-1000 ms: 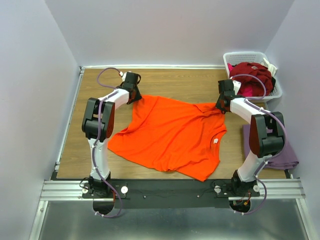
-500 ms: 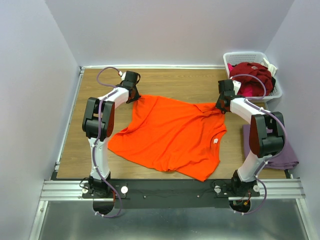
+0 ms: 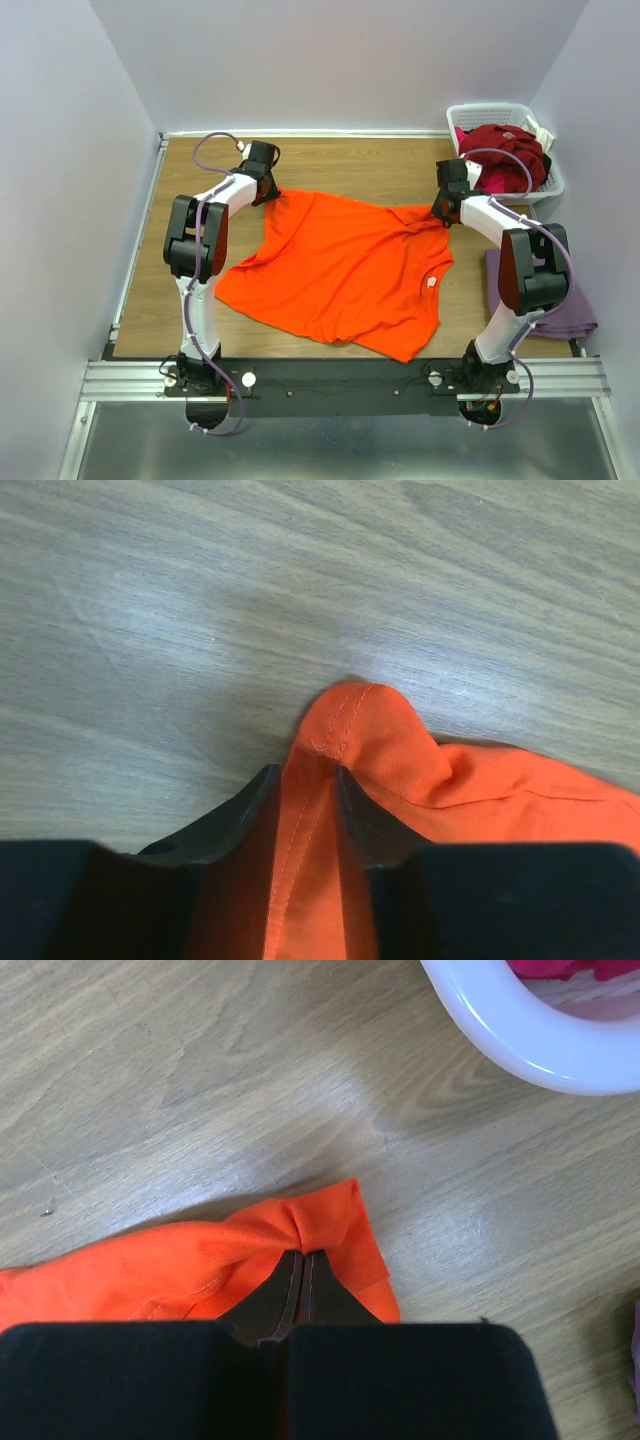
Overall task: Fold and stack the t-shirts
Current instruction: Flatten out the tshirt
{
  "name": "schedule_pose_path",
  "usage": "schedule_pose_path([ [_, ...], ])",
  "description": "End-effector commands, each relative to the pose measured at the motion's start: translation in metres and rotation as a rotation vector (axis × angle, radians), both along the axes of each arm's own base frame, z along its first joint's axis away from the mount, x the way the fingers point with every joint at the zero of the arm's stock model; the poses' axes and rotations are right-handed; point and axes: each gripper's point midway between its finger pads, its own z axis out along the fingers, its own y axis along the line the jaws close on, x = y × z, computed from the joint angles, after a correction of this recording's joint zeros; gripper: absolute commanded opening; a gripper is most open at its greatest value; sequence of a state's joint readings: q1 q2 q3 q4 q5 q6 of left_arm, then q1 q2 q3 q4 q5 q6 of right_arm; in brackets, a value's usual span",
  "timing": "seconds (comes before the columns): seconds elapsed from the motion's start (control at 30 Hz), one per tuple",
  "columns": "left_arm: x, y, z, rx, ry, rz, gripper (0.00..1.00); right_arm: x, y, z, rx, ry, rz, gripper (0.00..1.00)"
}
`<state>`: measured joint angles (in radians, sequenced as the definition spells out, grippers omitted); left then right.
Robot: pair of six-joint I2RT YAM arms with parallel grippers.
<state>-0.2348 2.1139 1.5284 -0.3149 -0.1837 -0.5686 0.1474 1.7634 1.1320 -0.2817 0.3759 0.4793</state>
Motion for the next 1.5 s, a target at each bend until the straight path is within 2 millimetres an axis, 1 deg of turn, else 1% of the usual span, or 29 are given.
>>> schedule_pose_path([
  [0.0,0.004,0.009,0.026,0.023,-0.05,0.017,0.43,0.004,0.004,0.008,0.017,-0.021,0.0,0.01],
  [0.07,0.005,0.009,0.028,0.026,-0.057,0.019,0.5,0.004,0.005,0.009,0.017,-0.022,0.002,0.01],
  [0.17,0.011,0.008,0.03,0.026,-0.07,0.015,0.56,0.004,0.004,0.007,0.016,-0.017,0.003,0.01],
  [0.23,0.014,0.007,0.028,0.026,-0.068,0.006,0.56,0.003,0.003,0.007,0.015,-0.016,-0.001,0.01],
  [0.27,0.019,0.006,0.027,0.024,-0.071,0.005,0.56,0.004,0.004,0.007,0.016,-0.018,-0.001,0.01],
  [0.43,0.031,-0.002,0.017,0.009,-0.062,-0.016,0.56,0.004,0.004,0.009,0.016,-0.022,-0.001,0.01],
  [0.5,0.038,-0.004,0.012,0.007,-0.056,-0.022,0.54,0.004,0.003,0.01,0.011,-0.024,-0.002,0.01],
  [0.57,0.039,-0.006,0.007,0.004,-0.038,-0.03,0.51,0.004,0.003,0.011,0.01,-0.026,-0.003,0.01],
  [0.63,0.035,-0.005,0.001,0.01,-0.017,-0.025,0.5,0.004,0.002,0.011,0.007,-0.026,-0.006,0.01],
  [0.67,0.034,-0.004,0.002,0.013,-0.016,-0.023,0.5,0.004,0.002,0.012,0.007,-0.029,-0.006,0.01],
  [0.7,0.029,-0.002,-0.003,0.016,-0.002,-0.017,0.5,0.004,0.002,0.013,0.009,-0.031,-0.005,0.01],
  [0.73,0.028,-0.001,-0.003,0.019,-0.007,-0.014,0.5,0.004,0.003,0.011,0.011,-0.028,-0.004,0.01],
  [0.77,0.027,0.0,0.003,0.017,-0.019,-0.013,0.5,0.003,0.002,0.011,0.012,-0.026,-0.005,0.01],
  [0.8,0.021,0.001,-0.003,0.021,-0.007,-0.014,0.5,0.003,0.003,0.01,0.016,-0.025,-0.005,0.01],
  [0.87,0.02,0.001,0.004,0.015,-0.029,-0.017,0.5,0.002,0.003,0.007,0.017,-0.017,-0.003,0.01],
  [0.9,0.018,0.001,0.003,0.013,-0.028,-0.02,0.5,0.002,0.005,0.006,0.02,-0.014,-0.001,0.01],
  [1.03,0.021,-0.001,0.013,0.008,-0.052,-0.036,0.5,0.002,0.006,0.004,0.028,-0.01,0.004,0.01],
  [1.13,0.022,-0.002,0.025,0.002,-0.077,-0.038,0.5,0.001,0.006,0.005,0.025,-0.012,0.003,0.01],
  [1.17,0.022,-0.001,0.033,0.002,-0.094,-0.037,0.5,0.002,0.005,0.006,0.024,-0.014,0.003,0.01],
  [1.23,0.021,0.002,0.038,0.012,-0.1,-0.029,0.5,0.002,0.005,0.007,0.027,-0.016,0.002,0.01],
  [1.27,0.021,0.002,0.044,0.014,-0.113,-0.027,0.5,0.002,0.005,0.006,0.026,-0.015,0.002,0.01],
  [1.37,0.019,0.003,0.052,0.014,-0.122,-0.029,0.5,0.002,0.006,0.005,0.028,-0.013,0.002,0.01],
  [1.47,0.017,0.002,0.052,0.013,-0.117,-0.035,0.5,0.001,0.006,0.004,0.03,-0.01,0.004,0.01],
])
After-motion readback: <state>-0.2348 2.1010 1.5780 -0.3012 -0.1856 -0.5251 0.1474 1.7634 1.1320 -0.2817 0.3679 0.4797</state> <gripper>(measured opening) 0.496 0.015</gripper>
